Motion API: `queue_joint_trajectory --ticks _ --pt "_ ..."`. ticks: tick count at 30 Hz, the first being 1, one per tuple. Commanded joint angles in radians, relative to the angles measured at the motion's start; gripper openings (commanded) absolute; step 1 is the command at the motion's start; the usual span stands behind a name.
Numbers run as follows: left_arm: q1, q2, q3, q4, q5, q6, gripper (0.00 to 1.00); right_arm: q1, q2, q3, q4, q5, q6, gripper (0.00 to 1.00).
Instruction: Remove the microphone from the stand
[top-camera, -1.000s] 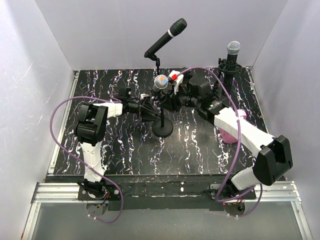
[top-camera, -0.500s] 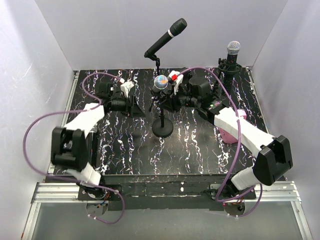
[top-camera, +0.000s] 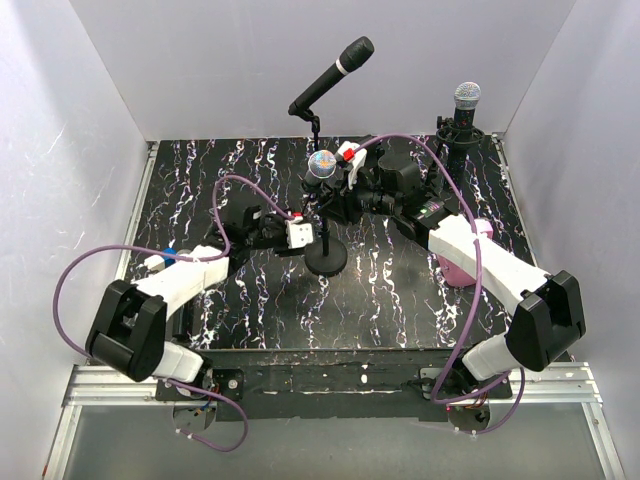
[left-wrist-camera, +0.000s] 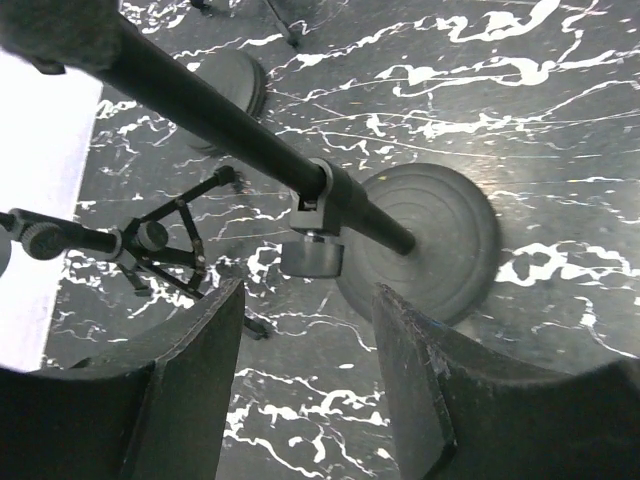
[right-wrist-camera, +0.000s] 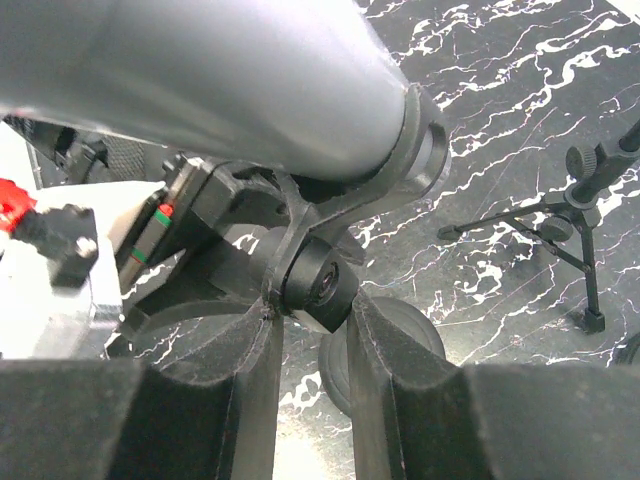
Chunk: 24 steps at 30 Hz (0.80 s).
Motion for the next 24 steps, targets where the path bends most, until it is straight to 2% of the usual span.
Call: queue_joint_trajectory --ticks 1,6,10,12,19,24 --pt "-0.036 0.019 -0.019 0.181 -0.102 0.066 0.52 0.012 0.008 0.004 -0.089 -0.045 0.034 0.01" --pt "-0.083 0.06 -0.009 0.19 -0.128 0.059 0.46 0.013 -0.002 -0.01 -0.086 -0.041 0.04 0.01" --pt "-0.106 0.088 -0.002 0.185 -0.146 0.076 0.35 0.013 -0.003 -0.011 -0.086 -0.038 0.044 0.01" --pt "-0.111 0.1 0.011 0.165 -0.169 0.085 0.32 0.013 -0.003 -0.011 -0.086 -0.039 0.042 0.01" --pt "-0.111 0.109 0.018 0.162 -0.225 0.075 0.36 0.013 -0.005 -0.013 -0.081 -0.039 0.04 0.01" --pt "-0.111 0.103 0.025 0.149 -0.232 0.053 0.32 0.013 -0.002 -0.013 -0.079 -0.039 0.04 0.01"
